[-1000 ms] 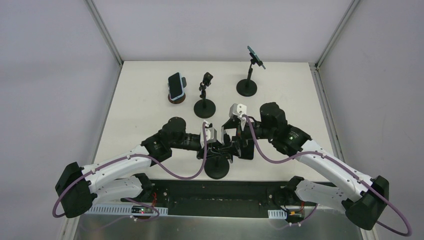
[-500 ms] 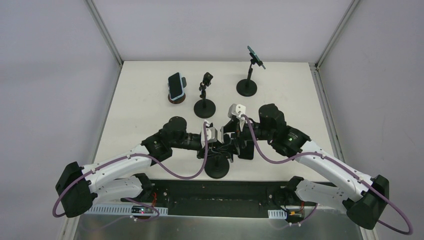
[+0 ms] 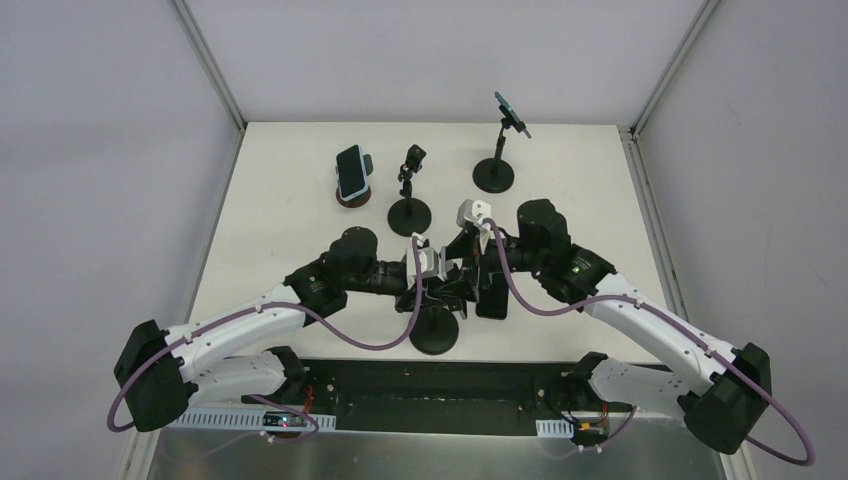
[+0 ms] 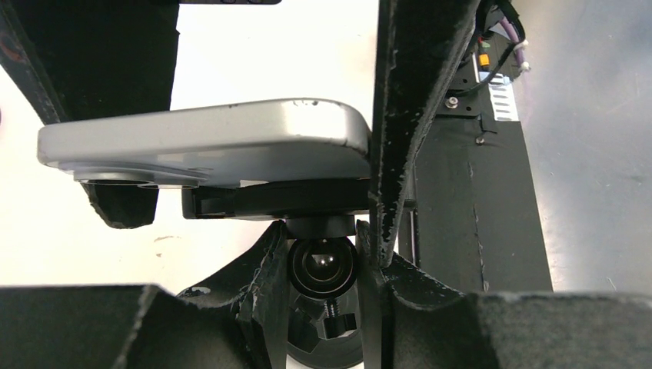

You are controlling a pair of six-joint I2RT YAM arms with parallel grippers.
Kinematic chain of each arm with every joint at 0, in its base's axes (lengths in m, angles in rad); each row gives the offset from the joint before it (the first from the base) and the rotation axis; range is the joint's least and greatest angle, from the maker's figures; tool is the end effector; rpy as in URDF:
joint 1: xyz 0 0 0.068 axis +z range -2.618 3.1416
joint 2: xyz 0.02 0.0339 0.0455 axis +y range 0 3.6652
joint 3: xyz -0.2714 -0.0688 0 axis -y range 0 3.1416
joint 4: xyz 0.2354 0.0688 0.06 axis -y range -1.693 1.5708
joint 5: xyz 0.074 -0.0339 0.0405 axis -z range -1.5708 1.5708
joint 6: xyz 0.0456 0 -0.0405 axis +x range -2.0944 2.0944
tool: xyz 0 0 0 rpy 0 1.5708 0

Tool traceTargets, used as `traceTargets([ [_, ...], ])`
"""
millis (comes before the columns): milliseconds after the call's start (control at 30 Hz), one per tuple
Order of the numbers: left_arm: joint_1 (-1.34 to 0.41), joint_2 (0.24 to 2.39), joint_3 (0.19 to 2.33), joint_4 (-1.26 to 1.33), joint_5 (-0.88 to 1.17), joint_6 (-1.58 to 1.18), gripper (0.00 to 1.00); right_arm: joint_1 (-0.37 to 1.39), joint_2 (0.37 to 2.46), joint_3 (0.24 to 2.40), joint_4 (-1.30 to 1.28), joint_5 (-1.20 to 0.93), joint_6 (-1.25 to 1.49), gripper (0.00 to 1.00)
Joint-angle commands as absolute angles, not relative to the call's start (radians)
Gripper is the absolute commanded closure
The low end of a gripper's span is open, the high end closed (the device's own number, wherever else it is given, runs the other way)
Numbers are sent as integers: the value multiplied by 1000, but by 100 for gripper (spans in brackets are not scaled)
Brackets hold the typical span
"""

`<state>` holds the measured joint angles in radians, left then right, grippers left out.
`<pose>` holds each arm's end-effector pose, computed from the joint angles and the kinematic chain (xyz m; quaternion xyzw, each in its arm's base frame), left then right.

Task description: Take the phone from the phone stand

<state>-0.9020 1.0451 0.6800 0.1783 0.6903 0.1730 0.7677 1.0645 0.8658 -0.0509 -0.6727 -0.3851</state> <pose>0.1213 -0.2003 0.3000 0.5564 0.5119 -0.4574 0.4681 0.1510 0.1852 0.3361 -0.5760 0.5146 0.3660 0.5191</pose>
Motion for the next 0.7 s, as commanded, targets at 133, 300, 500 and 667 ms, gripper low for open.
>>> traceTargets([
  [133,-970,1027,680,113,879,170,100,644,1258,880,186,-357,-608,100],
  [300,-998,1026,695,69,874,196,100,604,1321,908,210,-370,-664,100],
  [500,-1040,1025,708,5,869,247,100,577,1369,942,226,-380,-714,100],
  [667,-1094,1026,721,-44,872,272,100,551,1400,976,192,-405,-757,100],
])
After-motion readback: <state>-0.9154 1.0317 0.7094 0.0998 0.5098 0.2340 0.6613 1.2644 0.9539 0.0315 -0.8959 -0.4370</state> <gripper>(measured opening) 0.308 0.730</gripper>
